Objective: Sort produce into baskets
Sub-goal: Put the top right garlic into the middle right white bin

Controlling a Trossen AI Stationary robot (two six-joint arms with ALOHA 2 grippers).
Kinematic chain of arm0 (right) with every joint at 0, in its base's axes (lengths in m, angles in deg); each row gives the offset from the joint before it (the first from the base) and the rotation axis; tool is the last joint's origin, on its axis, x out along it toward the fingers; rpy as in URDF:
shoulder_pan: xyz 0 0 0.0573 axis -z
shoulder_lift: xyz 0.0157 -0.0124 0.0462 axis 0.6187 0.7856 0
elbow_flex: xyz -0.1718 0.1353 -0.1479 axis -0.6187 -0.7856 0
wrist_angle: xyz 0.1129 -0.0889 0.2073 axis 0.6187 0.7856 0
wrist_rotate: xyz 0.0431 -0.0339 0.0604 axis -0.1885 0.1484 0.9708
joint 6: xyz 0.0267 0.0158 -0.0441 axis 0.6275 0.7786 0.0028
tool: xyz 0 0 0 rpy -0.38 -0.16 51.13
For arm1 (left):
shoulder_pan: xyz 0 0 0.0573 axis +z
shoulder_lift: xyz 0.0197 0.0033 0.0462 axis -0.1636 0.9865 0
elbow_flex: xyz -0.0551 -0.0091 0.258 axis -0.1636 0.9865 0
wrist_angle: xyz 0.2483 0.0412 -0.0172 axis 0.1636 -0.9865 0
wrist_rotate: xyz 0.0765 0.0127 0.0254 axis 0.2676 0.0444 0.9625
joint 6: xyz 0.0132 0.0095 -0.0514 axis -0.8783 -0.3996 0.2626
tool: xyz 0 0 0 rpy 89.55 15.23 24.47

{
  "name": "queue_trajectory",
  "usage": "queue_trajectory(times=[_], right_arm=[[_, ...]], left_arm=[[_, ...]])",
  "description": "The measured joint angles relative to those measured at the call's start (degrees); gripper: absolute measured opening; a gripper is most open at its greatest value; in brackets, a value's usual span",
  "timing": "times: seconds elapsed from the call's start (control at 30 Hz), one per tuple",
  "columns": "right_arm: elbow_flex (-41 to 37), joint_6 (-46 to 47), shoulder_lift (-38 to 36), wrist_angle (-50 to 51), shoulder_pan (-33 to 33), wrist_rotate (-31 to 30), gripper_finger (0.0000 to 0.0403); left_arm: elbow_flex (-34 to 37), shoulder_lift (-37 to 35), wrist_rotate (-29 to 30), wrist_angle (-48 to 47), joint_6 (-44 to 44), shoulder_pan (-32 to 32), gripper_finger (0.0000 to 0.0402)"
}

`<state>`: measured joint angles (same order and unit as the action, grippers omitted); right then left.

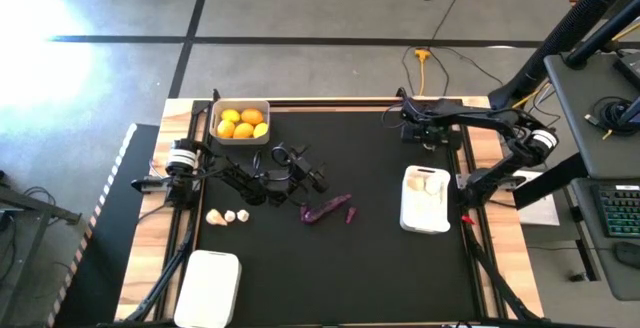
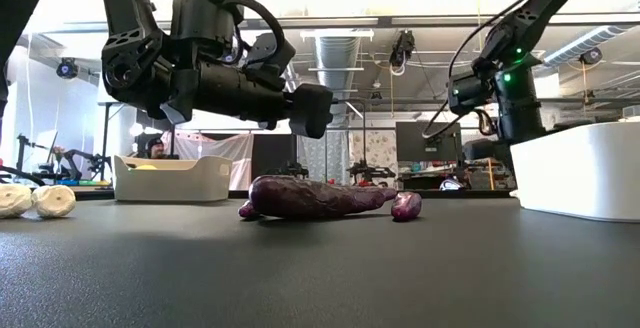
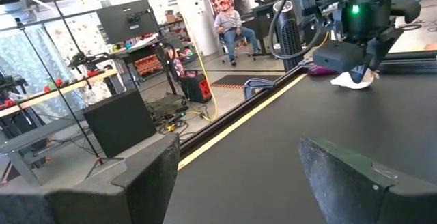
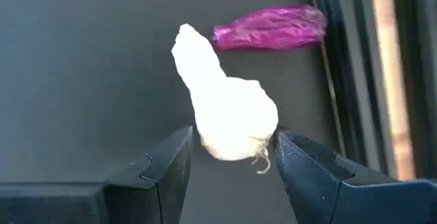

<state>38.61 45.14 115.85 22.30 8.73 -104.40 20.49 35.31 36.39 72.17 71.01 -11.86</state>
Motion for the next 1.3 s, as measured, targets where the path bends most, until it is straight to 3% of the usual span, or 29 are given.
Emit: queue_trajectory(times=[0.27, 0.57, 0.73, 0.9, 1.07, 1.3], right_arm=[[-0.9, -0.6, 0.0, -1.7, 1.4, 0.0, 0.0190], [-0.6, -5.5, 0.0, -2.7, 1.5, -0.9, 0.0130], [3.6, -10.2, 0.0, -2.7, 1.5, -1.4, 0.0101], [10.6, -13.7, 0.0, -0.1, -0.1, 0.3, 0.0096], [17.4, -15.0, 0.0, 6.6, -7.4, 3.6, 0.0094], [25.9, -3.8, 0.0, 23.5, -29.3, 5.4, 0.0094]], left_arm=[[0.0, 0.0, 0.0, -0.1, 0.0, 0.0, 0.0283], [0.0, 0.1, 0.0, -0.1, 0.0, 0.0, 0.0283], [0.0, 0.1, 0.0, -0.1, 0.0, 0.0, 0.0283], [0.0, 0.1, 0.0, -0.1, 0.0, 0.0, 0.0283], [0.0, 0.1, 0.0, -0.1, 0.0, 0.0, 0.0283], [0.0, 0.1, 0.0, 0.0, 0.0, 0.0, 0.0283]])
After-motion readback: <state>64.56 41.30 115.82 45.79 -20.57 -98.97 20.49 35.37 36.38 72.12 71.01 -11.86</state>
